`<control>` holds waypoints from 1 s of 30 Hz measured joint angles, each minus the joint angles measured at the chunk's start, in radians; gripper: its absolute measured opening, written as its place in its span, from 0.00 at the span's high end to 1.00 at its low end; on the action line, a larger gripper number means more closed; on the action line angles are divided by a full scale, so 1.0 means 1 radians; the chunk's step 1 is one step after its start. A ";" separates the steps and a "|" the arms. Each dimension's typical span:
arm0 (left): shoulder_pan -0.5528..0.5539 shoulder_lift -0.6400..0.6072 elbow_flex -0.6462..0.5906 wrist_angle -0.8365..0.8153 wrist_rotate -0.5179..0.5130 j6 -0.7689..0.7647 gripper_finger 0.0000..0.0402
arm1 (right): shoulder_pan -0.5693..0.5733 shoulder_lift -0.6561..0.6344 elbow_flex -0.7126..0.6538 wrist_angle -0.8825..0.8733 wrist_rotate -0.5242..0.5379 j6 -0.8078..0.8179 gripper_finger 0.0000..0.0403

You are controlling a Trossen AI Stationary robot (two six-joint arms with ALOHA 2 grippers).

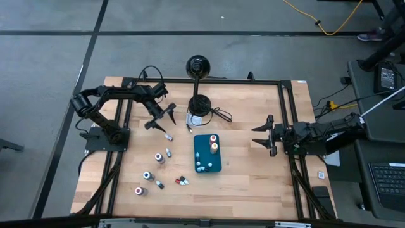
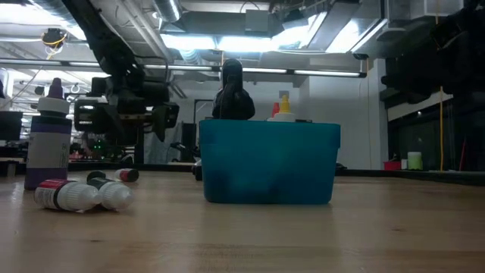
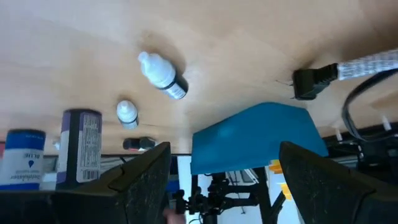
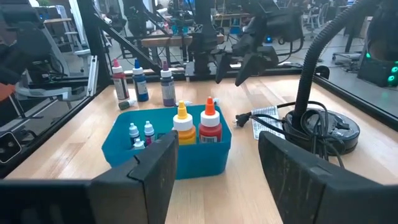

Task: Pick & Place food coloring
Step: Put the top red small food coloring bottle into the bin

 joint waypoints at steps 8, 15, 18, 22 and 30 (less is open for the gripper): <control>-0.002 0.000 0.000 0.000 -0.020 0.121 0.27 | 0.000 0.000 0.000 0.000 0.000 -0.001 0.45; -0.016 0.000 0.000 0.000 -0.011 0.196 0.27 | 0.000 0.000 0.000 0.000 0.000 -0.001 0.45; -0.008 0.000 0.000 -0.022 -0.037 0.202 0.27 | 0.000 0.000 0.000 0.000 0.000 -0.001 0.45; -0.008 0.000 0.000 -0.073 -0.054 0.190 0.27 | 0.000 0.000 0.000 0.000 0.000 -0.001 0.45; -0.013 0.000 0.000 -0.084 -0.025 0.124 0.27 | 0.000 0.000 0.000 0.000 0.000 -0.002 0.45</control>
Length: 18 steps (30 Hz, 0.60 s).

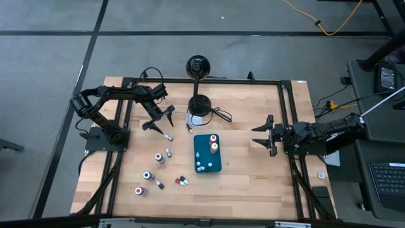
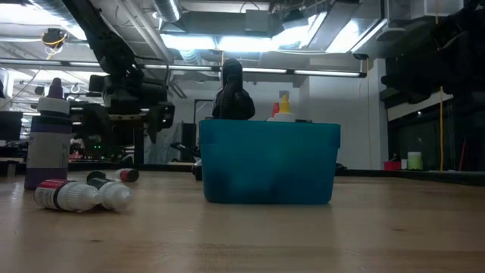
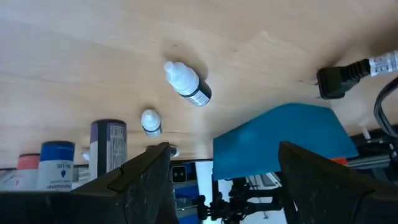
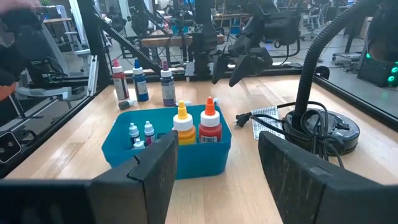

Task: Pick & Place food coloring
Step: Put the top red small food coloring bottle into the bin

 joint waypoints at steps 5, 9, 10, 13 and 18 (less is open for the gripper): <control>-0.012 0.000 -0.003 0.005 -0.004 -0.072 0.27 | 0.000 0.000 0.000 0.000 0.000 0.000 0.45; -0.013 0.000 -0.031 0.021 0.001 -0.100 0.27 | 0.000 0.000 0.000 0.000 0.000 0.000 0.45; -0.017 -0.002 -0.046 0.038 0.002 -0.111 0.27 | 0.000 0.000 0.000 0.000 0.000 0.000 0.45; -0.044 -0.033 -0.096 0.143 0.007 -0.213 0.27 | 0.000 0.000 0.000 0.000 0.000 0.000 0.45; -0.067 -0.062 -0.174 0.324 0.005 -0.362 0.27 | 0.000 0.000 0.000 0.000 0.000 0.000 0.45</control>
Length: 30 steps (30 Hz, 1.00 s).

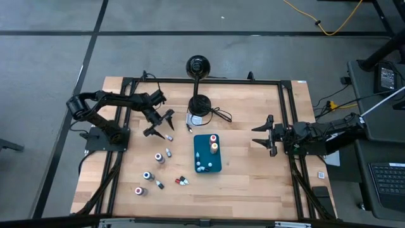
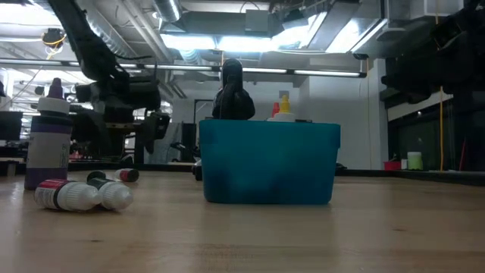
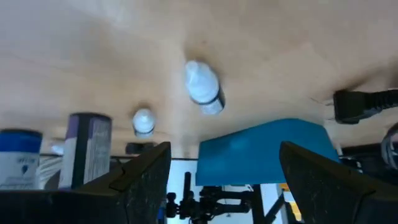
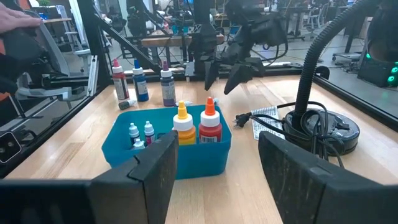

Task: Pick & Place food coloring
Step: Put the top red small food coloring bottle into the bin

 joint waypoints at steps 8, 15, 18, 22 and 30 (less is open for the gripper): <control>-0.016 -0.001 -0.072 0.021 -0.006 -0.021 0.27 | 0.000 0.000 0.000 0.000 0.000 0.000 0.45; -0.008 -0.001 -0.113 0.032 -0.043 -0.012 0.27 | 0.000 0.000 0.000 0.000 0.000 0.000 0.45; -0.008 -0.001 -0.132 0.051 -0.095 -0.025 0.27 | 0.000 0.000 0.000 0.000 0.000 0.000 0.45; -0.008 -0.002 -0.144 0.083 -0.106 -0.050 0.27 | 0.000 0.000 0.000 0.000 0.000 0.000 0.45; -0.017 -0.001 -0.146 0.152 -0.121 -0.119 0.27 | 0.000 0.000 0.000 0.000 0.000 0.000 0.45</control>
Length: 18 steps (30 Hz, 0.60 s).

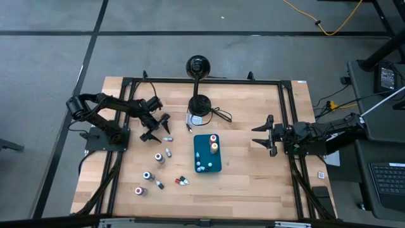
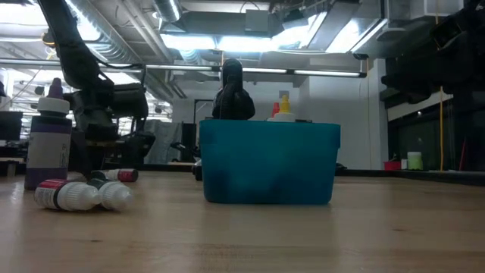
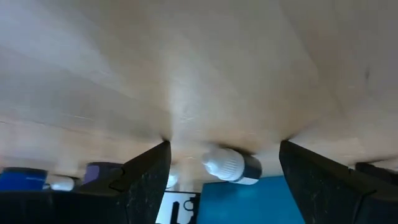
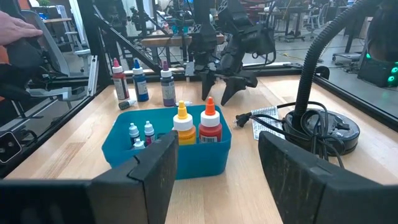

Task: Pick & Place food coloring
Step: Put the top red small food coloring bottle into the bin

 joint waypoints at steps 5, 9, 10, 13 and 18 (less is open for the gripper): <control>-0.015 0.000 0.000 0.039 -0.019 -0.047 0.27 | 0.000 0.000 0.000 0.000 0.000 0.000 0.45; -0.029 0.000 0.000 0.043 -0.026 -0.069 0.27 | 0.000 0.000 0.000 0.000 0.000 0.000 0.45; -0.033 0.000 0.000 0.045 -0.029 -0.076 0.27 | 0.000 0.000 0.000 0.000 0.000 0.000 0.45; -0.037 0.000 0.001 0.051 -0.034 -0.088 0.27 | 0.000 0.000 0.000 0.000 0.000 0.000 0.45; -0.038 0.000 0.001 0.051 -0.036 -0.095 0.27 | 0.000 0.000 0.000 0.000 0.000 0.000 0.45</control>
